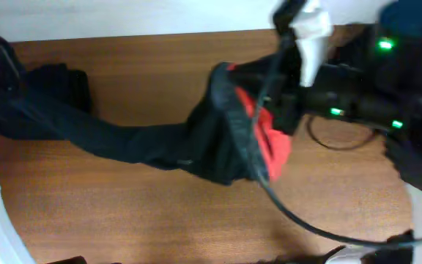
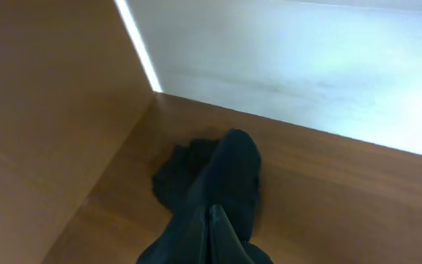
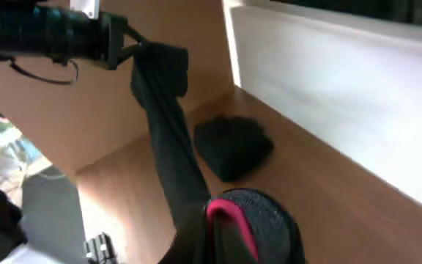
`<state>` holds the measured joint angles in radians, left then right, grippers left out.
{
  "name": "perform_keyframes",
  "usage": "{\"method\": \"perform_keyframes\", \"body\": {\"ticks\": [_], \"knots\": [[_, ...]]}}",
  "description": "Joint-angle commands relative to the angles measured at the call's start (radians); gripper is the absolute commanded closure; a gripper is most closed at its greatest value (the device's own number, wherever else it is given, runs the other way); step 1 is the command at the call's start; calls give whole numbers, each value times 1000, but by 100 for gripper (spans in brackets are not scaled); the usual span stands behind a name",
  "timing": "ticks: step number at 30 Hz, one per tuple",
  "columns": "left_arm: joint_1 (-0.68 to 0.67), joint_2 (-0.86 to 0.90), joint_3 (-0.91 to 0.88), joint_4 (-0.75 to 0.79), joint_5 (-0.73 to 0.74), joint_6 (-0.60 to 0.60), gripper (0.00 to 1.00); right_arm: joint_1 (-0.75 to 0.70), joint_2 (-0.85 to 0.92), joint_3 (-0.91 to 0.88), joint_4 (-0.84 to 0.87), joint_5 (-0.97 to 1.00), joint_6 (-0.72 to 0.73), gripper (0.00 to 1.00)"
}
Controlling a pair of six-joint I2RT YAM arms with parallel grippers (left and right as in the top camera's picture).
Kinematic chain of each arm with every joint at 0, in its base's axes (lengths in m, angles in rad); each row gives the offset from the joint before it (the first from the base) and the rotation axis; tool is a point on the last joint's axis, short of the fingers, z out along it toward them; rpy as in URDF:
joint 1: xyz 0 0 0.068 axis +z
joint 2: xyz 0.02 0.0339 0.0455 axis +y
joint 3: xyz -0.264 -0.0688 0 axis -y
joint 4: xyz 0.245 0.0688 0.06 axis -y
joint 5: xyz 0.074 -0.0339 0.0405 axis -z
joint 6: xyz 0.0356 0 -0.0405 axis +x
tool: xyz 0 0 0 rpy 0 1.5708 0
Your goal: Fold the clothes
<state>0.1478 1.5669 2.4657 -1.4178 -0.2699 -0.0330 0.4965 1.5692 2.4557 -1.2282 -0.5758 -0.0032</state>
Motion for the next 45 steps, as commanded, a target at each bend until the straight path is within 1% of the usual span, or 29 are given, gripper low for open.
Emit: {"method": "perform_keyframes", "body": {"ticks": [1, 4, 7, 8, 12, 14, 16, 18, 21, 23, 24, 25, 27, 30, 31, 34, 39, 45], "knots": [[63, -10, 17, 3, 34, -31, 99, 105, 56, 11, 82, 72, -106, 96], [80, -9, 17, 4, 67, -31, 99, 180, 92, 11, 167, 104, -182, 96], [80, -7, 17, 4, 67, -31, 99, 231, 116, 11, 230, 142, -220, 96], [80, -6, 17, 4, 67, -31, 99, 263, 126, 11, 275, 190, -233, 96], [80, -2, 17, 3, 67, -31, 99, 284, 126, 19, 339, 221, -245, 96], [80, 6, 17, 3, 68, -31, 99, 272, 122, 34, 330, 274, -244, 96], [80, 15, 17, 3, 71, -31, 99, 245, 112, 35, 306, 360, -238, 96], [80, 34, 17, 3, 90, -31, 99, 166, 105, 35, 254, 482, -177, 96], [80, 65, 17, 4, 121, -31, 99, 51, 105, 35, 190, 513, -115, 96], [80, 89, 17, 4, 147, -31, 99, -48, 109, 35, 137, 512, -58, 96], [80, 111, 17, 4, 174, -31, 99, -127, 116, 35, 93, 503, -20, 96], [80, 123, 17, 5, 184, -31, 99, -165, 120, 35, 71, 497, -4, 96], [79, 170, 17, 4, 220, -31, 99, -286, 147, 34, 3, 449, 10, 96], [78, 232, 17, 3, 239, -31, 99, -377, 200, 34, -56, 349, 8, 96], [77, 264, 17, 3, 249, -31, 99, -409, 242, 34, -86, 309, 8, 96], [60, 337, 16, 3, 260, -31, 99, -427, 333, 34, -129, 291, 7, 96], [24, 437, 16, 10, 259, -26, 99, -430, 442, 34, -147, 292, 8, 96], [-11, 515, 16, 35, 260, -23, 99, -460, 486, 34, -128, 299, -8, 96]]}}
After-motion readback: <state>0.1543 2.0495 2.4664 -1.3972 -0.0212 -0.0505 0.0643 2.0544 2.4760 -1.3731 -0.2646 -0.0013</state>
